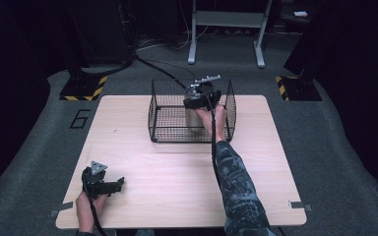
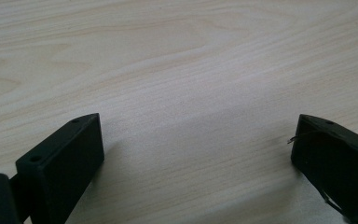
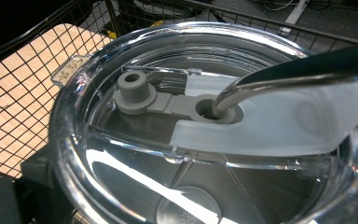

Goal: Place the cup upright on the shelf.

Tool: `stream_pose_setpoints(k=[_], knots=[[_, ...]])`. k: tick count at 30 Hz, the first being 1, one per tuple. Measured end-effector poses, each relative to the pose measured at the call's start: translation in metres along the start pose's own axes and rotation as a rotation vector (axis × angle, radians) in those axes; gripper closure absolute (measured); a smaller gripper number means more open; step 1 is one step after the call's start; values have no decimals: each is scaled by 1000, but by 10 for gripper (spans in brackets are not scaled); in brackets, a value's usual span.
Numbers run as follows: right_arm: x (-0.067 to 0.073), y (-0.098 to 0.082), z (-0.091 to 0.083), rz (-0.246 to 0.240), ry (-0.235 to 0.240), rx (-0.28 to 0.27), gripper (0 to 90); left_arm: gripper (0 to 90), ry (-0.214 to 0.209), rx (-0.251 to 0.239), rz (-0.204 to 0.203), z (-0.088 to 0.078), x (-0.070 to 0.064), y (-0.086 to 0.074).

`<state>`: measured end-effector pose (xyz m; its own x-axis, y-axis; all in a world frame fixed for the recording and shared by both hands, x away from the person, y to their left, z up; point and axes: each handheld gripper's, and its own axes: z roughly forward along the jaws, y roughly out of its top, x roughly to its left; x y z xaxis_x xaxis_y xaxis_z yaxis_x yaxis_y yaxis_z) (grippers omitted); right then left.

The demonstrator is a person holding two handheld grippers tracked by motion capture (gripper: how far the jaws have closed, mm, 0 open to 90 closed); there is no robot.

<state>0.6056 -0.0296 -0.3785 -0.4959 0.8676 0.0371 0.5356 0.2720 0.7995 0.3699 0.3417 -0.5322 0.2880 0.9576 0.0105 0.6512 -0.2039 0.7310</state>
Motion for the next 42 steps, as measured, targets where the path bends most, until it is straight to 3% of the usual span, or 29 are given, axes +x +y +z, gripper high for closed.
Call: stream_pose_setpoints(k=[17, 26, 31, 42], knots=[[2, -18, 20, 13, -20, 24, 36, 23, -3, 6, 4, -1, 0, 0], [-7, -29, 17, 9, 1, -6, 35, 23, -2, -1, 2, 0, 0, 0], [-5, -31, 14, 13, 1, -13, 34, 23, -3, 8, 3, -1, 0, 0], [-6, -29, 6, -11, 17, 19, 0, 23, -1, 2, 2, 0, 0, 0]])
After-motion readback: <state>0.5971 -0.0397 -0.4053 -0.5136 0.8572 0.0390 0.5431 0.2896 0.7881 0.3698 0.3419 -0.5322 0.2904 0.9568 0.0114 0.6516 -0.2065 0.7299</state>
